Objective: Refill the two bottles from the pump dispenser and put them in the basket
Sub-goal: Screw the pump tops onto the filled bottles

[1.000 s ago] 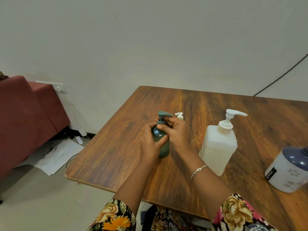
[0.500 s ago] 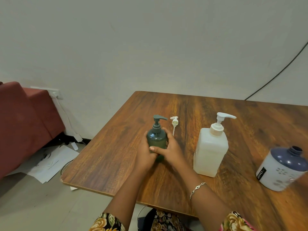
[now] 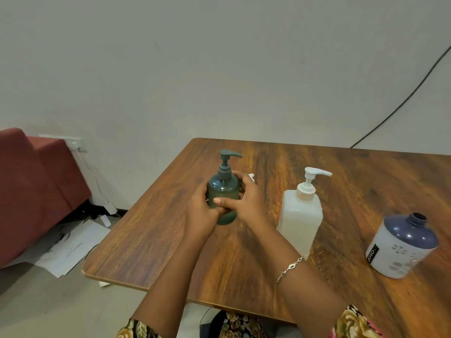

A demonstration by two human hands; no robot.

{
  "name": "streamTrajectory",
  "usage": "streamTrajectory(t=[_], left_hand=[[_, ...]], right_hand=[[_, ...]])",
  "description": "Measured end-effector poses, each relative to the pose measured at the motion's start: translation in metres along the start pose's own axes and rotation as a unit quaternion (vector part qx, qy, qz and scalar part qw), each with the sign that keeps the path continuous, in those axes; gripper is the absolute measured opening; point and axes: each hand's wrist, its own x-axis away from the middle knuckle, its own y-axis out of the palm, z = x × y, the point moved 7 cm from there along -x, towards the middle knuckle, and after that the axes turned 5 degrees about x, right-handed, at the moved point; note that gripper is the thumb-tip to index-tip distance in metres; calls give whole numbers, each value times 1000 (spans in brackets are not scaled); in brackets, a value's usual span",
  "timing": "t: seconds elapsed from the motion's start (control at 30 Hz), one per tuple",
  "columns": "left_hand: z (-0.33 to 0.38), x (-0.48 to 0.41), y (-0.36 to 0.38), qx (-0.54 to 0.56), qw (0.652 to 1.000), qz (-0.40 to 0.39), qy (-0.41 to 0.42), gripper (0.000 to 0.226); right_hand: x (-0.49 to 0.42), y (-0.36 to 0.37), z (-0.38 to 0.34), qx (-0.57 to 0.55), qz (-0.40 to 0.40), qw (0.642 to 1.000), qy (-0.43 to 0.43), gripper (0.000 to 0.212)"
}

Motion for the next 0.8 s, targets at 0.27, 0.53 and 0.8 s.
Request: streamTrajectory(t=[0.27, 0.53, 0.8], left_hand=[[84, -6, -6, 1, 998, 11, 63, 55], [173, -5, 17, -13, 987, 6, 159, 67], [230, 12, 87, 22, 980, -35, 192, 61]], right_hand=[[2, -42, -79, -12, -3, 999, -39, 66], [15, -113, -156, 12, 11, 994, -105, 59], [40, -207, -175, 26, 75, 990, -120, 57]])
